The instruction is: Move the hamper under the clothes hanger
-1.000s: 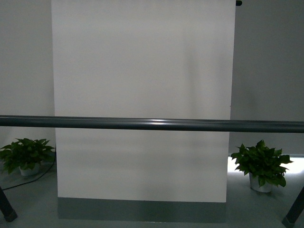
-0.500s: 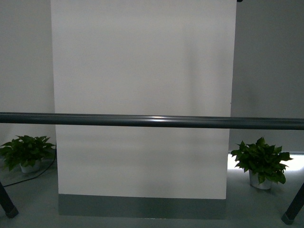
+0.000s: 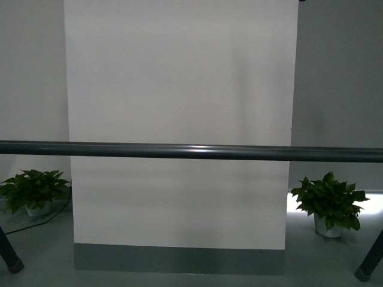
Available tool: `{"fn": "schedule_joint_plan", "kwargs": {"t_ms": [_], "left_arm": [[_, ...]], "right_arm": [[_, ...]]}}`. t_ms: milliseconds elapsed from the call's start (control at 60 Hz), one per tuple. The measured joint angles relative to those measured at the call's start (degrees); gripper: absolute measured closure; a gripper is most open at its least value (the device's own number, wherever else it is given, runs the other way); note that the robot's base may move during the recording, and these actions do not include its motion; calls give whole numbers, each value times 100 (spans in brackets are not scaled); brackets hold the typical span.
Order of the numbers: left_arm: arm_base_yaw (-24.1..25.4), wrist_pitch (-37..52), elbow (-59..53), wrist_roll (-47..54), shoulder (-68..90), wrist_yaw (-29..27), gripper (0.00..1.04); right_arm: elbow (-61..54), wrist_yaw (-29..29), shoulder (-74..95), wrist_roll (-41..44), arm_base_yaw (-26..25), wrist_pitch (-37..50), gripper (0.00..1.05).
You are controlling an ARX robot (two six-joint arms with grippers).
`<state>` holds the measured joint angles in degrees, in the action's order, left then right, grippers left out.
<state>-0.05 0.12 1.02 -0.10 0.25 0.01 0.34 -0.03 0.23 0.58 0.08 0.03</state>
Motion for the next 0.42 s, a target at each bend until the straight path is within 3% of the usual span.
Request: {"fn": "schedule_joint_plan", "kwargs": {"t_ms": [83, 267, 417], "left_arm": [[0, 0, 0, -2, 0, -2, 96], [0, 0, 0, -4, 0, 0, 66], [0, 0, 0, -2, 0, 0, 32]], "right_arm": [[0, 0, -2, 4, 0, 0, 101], [0, 0, -2, 0, 0, 0, 72], [0, 0, -2, 0, 0, 0, 40]]}}
